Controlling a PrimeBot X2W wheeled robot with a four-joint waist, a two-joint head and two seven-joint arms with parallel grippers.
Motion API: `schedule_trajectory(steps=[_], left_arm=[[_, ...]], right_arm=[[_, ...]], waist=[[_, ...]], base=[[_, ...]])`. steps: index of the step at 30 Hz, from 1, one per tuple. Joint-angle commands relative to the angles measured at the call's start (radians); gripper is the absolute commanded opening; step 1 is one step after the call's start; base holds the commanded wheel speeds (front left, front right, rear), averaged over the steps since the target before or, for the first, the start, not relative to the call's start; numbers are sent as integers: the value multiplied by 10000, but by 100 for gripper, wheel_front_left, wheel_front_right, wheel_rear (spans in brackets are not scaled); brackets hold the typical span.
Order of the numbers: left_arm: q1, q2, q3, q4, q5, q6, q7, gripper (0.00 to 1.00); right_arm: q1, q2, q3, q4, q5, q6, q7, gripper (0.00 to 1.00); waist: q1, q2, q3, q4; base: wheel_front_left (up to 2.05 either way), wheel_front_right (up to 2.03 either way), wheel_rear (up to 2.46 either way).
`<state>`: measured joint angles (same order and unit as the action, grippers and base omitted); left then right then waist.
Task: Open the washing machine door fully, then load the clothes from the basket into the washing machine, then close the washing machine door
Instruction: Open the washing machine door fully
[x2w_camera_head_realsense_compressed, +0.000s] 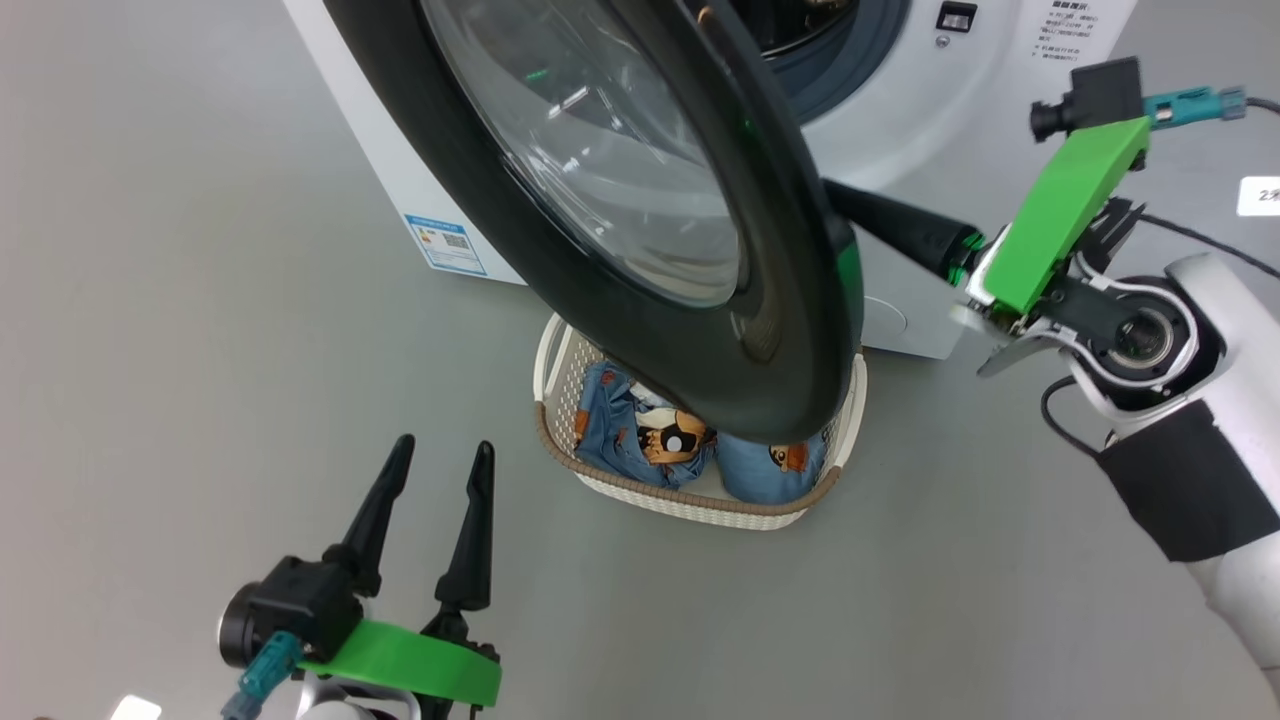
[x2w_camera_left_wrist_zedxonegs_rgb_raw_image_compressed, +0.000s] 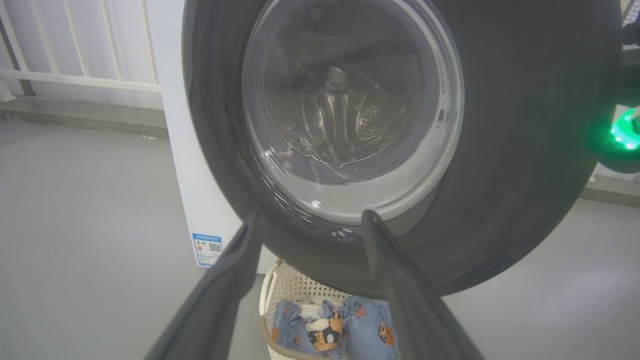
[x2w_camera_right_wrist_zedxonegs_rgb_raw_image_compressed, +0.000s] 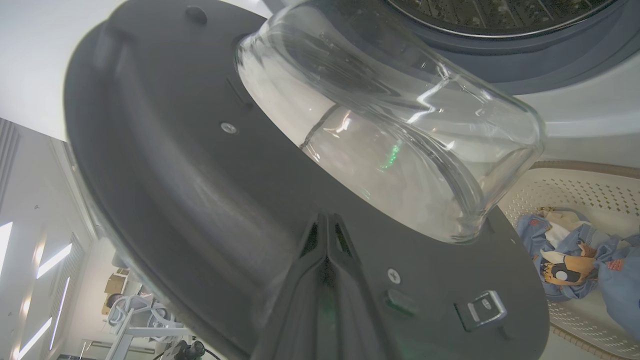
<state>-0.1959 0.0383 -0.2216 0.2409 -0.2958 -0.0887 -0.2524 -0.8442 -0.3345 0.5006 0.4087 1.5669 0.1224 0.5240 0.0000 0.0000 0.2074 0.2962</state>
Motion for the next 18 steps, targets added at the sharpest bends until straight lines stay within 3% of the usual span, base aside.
schedule_trajectory(steps=[1,18], left_arm=[[104,120,356,-200,181,-30,-94,100],[450,120,372,-176,263,-72,-94,100]], right_arm=[[313,244,214,-368,-16,83,140,0],[936,867,1013,-1118,53,83,508,0]], waist=[[0,0,-64,44],[0,0,-579,527]], base=[[0,0,0],[0,0,0]])
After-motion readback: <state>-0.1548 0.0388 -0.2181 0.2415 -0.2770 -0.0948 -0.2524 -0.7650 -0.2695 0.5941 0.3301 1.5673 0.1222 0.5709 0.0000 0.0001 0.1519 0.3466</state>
